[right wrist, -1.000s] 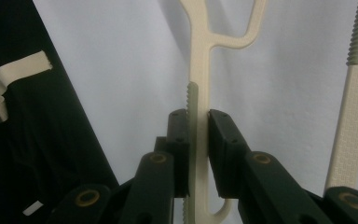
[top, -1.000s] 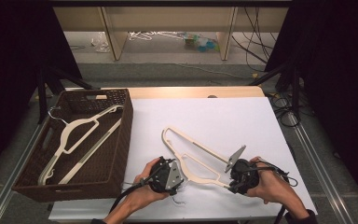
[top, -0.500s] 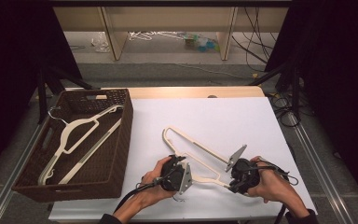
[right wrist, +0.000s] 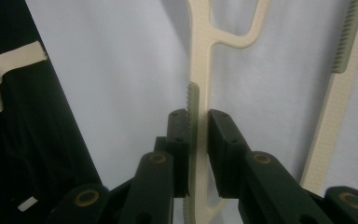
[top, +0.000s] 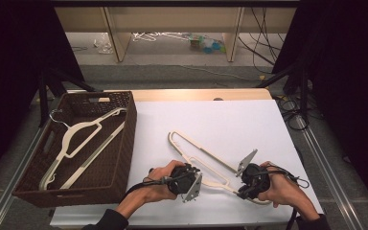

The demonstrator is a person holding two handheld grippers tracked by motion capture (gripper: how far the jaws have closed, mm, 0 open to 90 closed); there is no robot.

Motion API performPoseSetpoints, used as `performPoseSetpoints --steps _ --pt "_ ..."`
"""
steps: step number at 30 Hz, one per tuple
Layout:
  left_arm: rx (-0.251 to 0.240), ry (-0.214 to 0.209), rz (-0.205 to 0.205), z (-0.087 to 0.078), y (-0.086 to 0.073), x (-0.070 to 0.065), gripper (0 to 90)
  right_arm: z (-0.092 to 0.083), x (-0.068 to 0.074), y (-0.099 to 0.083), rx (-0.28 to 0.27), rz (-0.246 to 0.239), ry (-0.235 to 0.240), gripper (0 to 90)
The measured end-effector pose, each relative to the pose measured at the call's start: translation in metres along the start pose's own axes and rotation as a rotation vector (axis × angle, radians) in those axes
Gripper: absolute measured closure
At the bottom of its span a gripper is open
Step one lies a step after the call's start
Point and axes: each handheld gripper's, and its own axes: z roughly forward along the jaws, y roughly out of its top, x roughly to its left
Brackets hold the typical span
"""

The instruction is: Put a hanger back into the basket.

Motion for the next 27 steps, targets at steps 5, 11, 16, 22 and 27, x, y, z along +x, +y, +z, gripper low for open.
performPoseSetpoints --steps 5,11,16,22,27 --pt "0.041 0.012 0.107 -0.002 0.007 0.0 72.3 0.0 -0.003 -0.002 -0.014 0.006 0.013 79.1" --pt "0.034 0.022 0.147 -0.007 0.013 0.009 76.6 -0.007 -0.003 -0.004 -0.081 0.045 0.004 69.4" --pt "0.032 0.04 0.142 -0.014 0.02 0.017 79.2 -0.024 0.003 -0.001 -0.154 0.044 -0.064 54.4" --pt "0.008 0.067 0.068 -0.033 0.025 0.036 82.4 -0.039 0.011 0.002 -0.244 0.027 -0.12 44.7" --pt "-0.021 0.045 0.03 -0.047 0.03 0.048 84.7 -0.045 0.012 0.003 -0.301 0.025 -0.144 38.7"
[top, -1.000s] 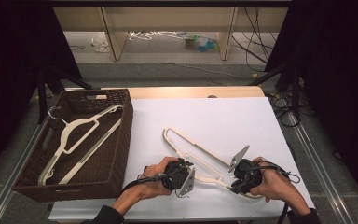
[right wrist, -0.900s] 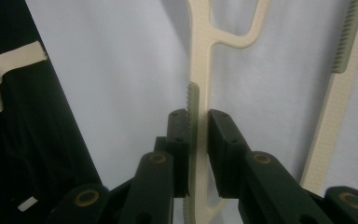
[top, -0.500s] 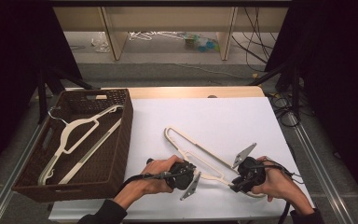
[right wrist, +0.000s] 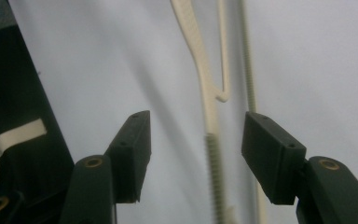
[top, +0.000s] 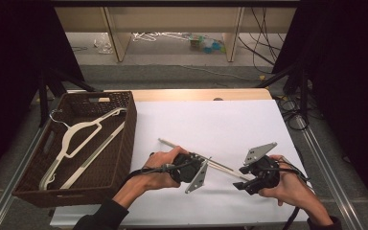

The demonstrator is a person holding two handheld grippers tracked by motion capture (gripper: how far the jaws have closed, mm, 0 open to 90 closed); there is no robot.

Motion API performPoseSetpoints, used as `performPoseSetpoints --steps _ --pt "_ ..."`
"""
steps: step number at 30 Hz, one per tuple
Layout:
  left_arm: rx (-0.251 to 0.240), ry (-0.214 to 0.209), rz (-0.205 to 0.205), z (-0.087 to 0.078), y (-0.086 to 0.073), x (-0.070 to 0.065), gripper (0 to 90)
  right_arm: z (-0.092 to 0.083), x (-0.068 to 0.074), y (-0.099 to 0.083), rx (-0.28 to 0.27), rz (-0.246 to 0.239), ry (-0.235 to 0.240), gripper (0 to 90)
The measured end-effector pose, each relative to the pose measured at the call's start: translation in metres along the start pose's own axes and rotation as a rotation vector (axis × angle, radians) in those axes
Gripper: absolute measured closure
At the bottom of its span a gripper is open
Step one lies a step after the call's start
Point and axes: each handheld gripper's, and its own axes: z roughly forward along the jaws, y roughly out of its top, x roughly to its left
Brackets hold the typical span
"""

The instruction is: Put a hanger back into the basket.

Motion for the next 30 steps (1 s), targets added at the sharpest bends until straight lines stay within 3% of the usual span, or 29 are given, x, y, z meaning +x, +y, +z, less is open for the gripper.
performPoseSetpoints --steps 1,3,5,7,8,9,13,15,17,20,21,24,27,28,29,30 --pt "0.0 0.0 0.0 0.0 0.0 0.0 85.0 0.0 0.0 0.0 0.0 0.0 0.0 38.7" --pt "-0.01 -0.009 -0.041 -0.004 0.0 0.002 85.1 -0.005 -0.001 0.002 -0.042 0.013 -0.039 40.5" --pt "-0.016 0.0 -0.054 -0.006 -0.001 0.003 85.3 -0.008 0.0 0.002 -0.053 0.023 -0.032 39.6" --pt "-0.02 -0.007 -0.09 -0.009 -0.002 0.006 85.5 -0.014 -0.001 0.003 -0.089 0.025 -0.043 39.0" --pt "-0.021 -0.007 -0.121 -0.013 -0.004 0.01 85.5 -0.019 -0.002 0.004 -0.133 0.03 -0.072 37.9" --pt "-0.021 -0.007 -0.121 -0.013 -0.004 0.01 85.5 -0.019 -0.002 0.004 -0.133 0.03 -0.072 37.9" --pt "-0.058 -0.009 -0.232 -0.023 -0.006 0.021 85.5 -0.034 -0.004 0.008 -0.228 0.041 -0.105 36.9" --pt "-0.054 -0.015 -0.248 -0.026 -0.007 0.024 85.5 -0.037 -0.004 0.008 -0.242 0.043 -0.114 36.7" --pt "-0.074 -0.012 -0.317 -0.032 -0.01 0.033 85.6 -0.044 -0.003 0.009 -0.291 0.056 -0.129 36.1" --pt "-0.089 -0.012 -0.363 -0.037 -0.012 0.039 85.6 -0.049 -0.003 0.01 -0.333 0.051 -0.144 35.9" --pt "-0.093 -0.019 -0.387 -0.04 -0.014 0.042 85.6 -0.055 -0.002 0.012 -0.376 0.053 -0.157 35.1" --pt "-0.109 -0.017 -0.467 -0.046 -0.019 0.052 85.6 -0.06 0.0 0.013 -0.407 0.051 -0.15 34.6" --pt "-0.105 -0.02 -0.5 -0.05 -0.021 0.056 85.7 -0.06 0.001 0.013 -0.409 0.047 -0.141 34.1" --pt "-0.108 -0.03 -0.56 -0.054 -0.024 0.06 85.6 -0.057 0.002 0.013 -0.399 0.051 -0.135 33.6" --pt "-0.108 -0.03 -0.56 -0.054 -0.024 0.06 85.6 -0.057 0.002 0.013 -0.399 0.051 -0.135 33.6" --pt "-0.126 -0.035 -0.625 -0.06 -0.027 0.063 85.7 -0.052 0.002 0.013 -0.392 0.055 -0.123 33.2"
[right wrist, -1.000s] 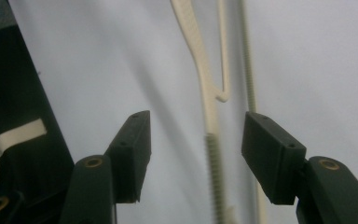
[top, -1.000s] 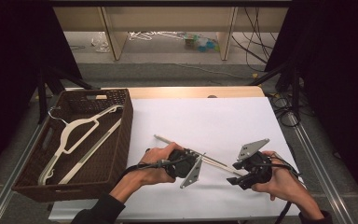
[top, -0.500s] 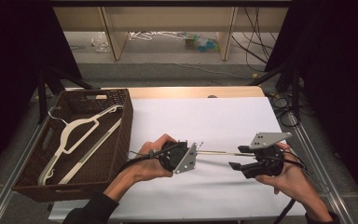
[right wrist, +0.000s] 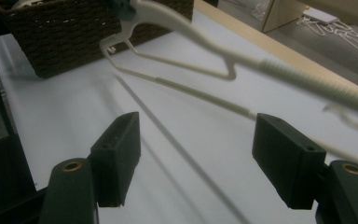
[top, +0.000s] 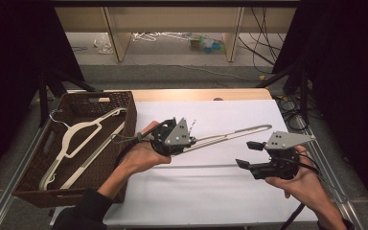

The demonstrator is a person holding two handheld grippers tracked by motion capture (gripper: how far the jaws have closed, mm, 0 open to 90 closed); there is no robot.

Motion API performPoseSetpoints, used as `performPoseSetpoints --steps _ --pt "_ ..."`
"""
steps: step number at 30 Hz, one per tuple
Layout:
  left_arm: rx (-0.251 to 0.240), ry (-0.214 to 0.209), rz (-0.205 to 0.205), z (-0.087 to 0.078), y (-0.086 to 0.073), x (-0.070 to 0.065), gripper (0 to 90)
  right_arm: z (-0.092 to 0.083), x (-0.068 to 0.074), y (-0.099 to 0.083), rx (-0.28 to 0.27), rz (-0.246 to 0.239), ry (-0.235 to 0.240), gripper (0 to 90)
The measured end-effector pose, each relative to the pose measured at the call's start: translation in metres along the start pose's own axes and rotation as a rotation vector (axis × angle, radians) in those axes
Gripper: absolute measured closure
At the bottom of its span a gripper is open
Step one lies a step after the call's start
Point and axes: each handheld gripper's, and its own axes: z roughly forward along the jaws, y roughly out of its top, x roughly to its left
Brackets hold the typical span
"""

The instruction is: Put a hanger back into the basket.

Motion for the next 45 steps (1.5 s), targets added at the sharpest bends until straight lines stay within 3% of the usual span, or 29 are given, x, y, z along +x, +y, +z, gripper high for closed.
performPoseSetpoints --steps 5,8,12,16,19,24,30,32,41,43,44,45 --pt "-0.037 -0.02 -0.12 -0.015 -0.002 0.009 85.7 0.009 0.002 -0.006 0.025 0.003 0.02 32.8" --pt "-0.082 -0.031 -0.208 -0.027 -0.004 0.013 85.7 0.014 0.004 -0.01 0.046 0.005 0.036 32.7" --pt "-0.127 -0.047 -0.296 -0.046 -0.006 0.02 85.7 0.018 0.006 -0.013 0.06 0.007 0.043 32.7" --pt "-0.14 -0.041 -0.345 -0.066 -0.008 0.025 85.7 0.02 0.008 -0.014 0.058 0.003 0.057 32.3" --pt "-0.169 -0.06 -0.395 -0.079 -0.01 0.028 85.7 0.02 0.009 -0.016 0.064 0.005 0.066 32.1" --pt "-0.193 -0.061 -0.418 -0.096 -0.014 0.03 85.7 0.022 0.01 -0.02 0.072 0.01 0.072 31.6" --pt "-0.233 -0.054 -0.479 -0.131 -0.029 0.033 85.7 0.022 0.009 -0.026 0.084 0.014 0.073 31.4" --pt "-0.237 -0.057 -0.494 -0.136 -0.033 0.034 85.8 0.022 0.009 -0.026 0.083 0.014 0.073 31.5" --pt "-0.296 0.009 -0.541 -0.188 -0.051 0.044 85.8 0.022 0.008 -0.032 0.094 0.025 0.068 31.3" --pt "-0.285 0.019 -0.599 -0.198 -0.052 0.043 85.7 0.022 0.007 -0.034 0.104 0.025 0.073 31.3" --pt "-0.297 0.033 -0.572 -0.203 -0.053 0.047 85.7 0.023 0.007 -0.035 0.105 0.026 0.069 31.3" --pt "-0.313 0.025 -0.579 -0.207 -0.054 0.049 85.7 0.023 0.007 -0.035 0.105 0.026 0.069 31.3"
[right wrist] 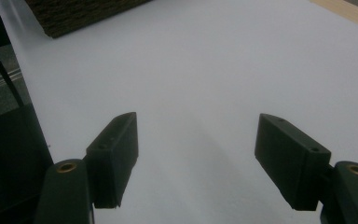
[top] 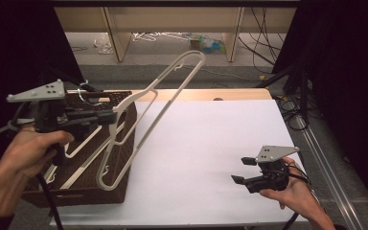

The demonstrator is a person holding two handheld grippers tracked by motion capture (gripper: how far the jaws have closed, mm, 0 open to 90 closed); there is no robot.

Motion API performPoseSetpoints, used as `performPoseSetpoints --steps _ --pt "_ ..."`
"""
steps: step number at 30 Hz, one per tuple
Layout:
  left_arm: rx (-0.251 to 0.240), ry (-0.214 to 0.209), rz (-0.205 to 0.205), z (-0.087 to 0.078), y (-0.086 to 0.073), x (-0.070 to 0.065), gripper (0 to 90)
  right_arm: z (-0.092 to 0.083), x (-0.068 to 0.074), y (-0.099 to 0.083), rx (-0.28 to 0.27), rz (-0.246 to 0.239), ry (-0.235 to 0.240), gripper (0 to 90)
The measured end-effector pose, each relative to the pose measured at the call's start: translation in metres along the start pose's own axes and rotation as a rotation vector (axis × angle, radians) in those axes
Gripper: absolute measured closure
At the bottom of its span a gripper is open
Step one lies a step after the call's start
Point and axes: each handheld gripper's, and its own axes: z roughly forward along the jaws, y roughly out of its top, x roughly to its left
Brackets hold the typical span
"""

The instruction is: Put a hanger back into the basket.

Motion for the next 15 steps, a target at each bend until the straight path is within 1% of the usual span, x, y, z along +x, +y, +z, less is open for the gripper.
performPoseSetpoints --steps 1,2,3,4,5,6,7,8,9,11,15 --pt "-0.007 0.006 0.003 -0.004 0.001 0.001 85.7 0.0 0.0 -0.001 0.004 0.007 0.0 31.3" --pt "-0.016 0.015 0.004 -0.011 0.004 0.002 85.7 0.0 -0.001 -0.002 0.001 0.001 -0.002 31.3" --pt "-0.016 0.015 0.004 -0.011 0.004 0.002 85.7 0.0 -0.001 -0.002 0.001 0.001 -0.002 31.3" --pt "-0.018 0.024 0.003 -0.015 0.005 0.004 85.7 0.0 -0.001 -0.002 0.004 0.005 -0.005 31.3" --pt "-0.016 0.048 0.003 -0.021 0.008 0.007 85.7 0.0 -0.001 -0.004 0.004 0.009 -0.006 31.2" --pt "-0.016 0.048 0.003 -0.021 0.008 0.007 85.7 0.0 -0.001 -0.004 0.005 0.009 -0.004 31.1" --pt "0.0 0.086 0.014 -0.027 0.009 0.013 85.7 0.0 -0.001 -0.005 0.012 0.017 -0.002 30.9" --pt "0.0 0.086 0.014 -0.027 0.009 0.013 85.7 0.0 -0.001 -0.005 0.012 0.017 -0.002 30.9" --pt "0.022 0.128 0.024 -0.031 0.007 0.019 85.7 0.0 -0.002 -0.006 0.013 0.013 0.001 30.3" --pt "0.042 0.157 0.019 -0.033 0.002 0.026 85.7 0.0 -0.002 -0.006 0.015 0.015 -0.002 30.3" --pt "0.066 0.197 0.005 -0.036 -0.013 0.043 85.7 0.0 -0.003 -0.008 0.012 0.021 -0.011 29.9"
